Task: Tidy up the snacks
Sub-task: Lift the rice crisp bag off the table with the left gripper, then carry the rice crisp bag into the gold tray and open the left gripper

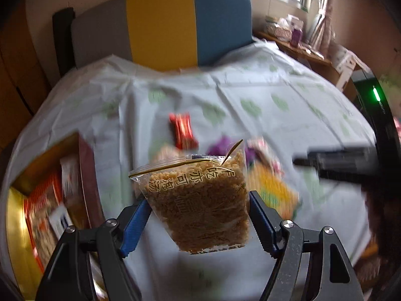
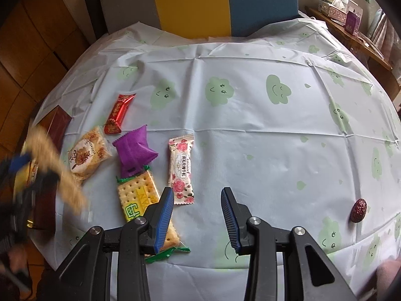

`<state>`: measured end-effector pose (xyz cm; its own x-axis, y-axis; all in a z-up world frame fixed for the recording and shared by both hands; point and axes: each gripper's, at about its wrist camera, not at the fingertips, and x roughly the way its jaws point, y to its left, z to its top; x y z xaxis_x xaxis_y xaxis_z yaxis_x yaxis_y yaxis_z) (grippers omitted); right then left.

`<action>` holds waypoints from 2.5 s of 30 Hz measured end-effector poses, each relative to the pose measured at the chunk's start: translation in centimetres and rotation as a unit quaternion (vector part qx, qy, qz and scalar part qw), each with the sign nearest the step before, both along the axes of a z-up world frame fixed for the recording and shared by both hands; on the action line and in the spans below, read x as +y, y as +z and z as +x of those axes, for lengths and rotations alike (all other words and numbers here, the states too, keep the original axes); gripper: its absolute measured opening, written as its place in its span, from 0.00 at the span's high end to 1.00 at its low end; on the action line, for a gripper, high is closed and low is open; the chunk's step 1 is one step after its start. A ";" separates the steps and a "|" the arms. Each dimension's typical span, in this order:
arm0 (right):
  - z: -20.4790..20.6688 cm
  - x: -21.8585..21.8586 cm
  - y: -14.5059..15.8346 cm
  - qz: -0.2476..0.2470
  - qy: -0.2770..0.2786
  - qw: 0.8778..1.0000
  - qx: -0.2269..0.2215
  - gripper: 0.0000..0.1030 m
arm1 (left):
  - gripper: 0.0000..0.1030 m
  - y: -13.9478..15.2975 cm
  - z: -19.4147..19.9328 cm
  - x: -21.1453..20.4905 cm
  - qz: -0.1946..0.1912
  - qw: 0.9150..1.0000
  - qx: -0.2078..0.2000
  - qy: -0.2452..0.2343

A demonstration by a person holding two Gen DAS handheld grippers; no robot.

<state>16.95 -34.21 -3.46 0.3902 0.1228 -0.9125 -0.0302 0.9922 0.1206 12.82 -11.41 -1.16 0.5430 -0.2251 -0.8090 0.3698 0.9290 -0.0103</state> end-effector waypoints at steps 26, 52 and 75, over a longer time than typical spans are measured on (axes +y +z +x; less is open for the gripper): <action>-1.2 7.2 -3.1 -0.050 0.155 0.986 0.034 0.39 | 0.28 -6.0 -2.4 0.9 0.007 0.999 0.013 0.044; -2.1 7.9 -4.4 -0.089 0.179 0.979 0.028 0.52 | 0.34 -1.4 -6.9 1.9 -0.020 0.998 -0.055 0.039; -1.8 7.7 -4.1 -0.095 0.185 0.978 0.029 0.52 | 0.22 -4.6 -4.5 0.4 -0.031 0.997 0.061 0.041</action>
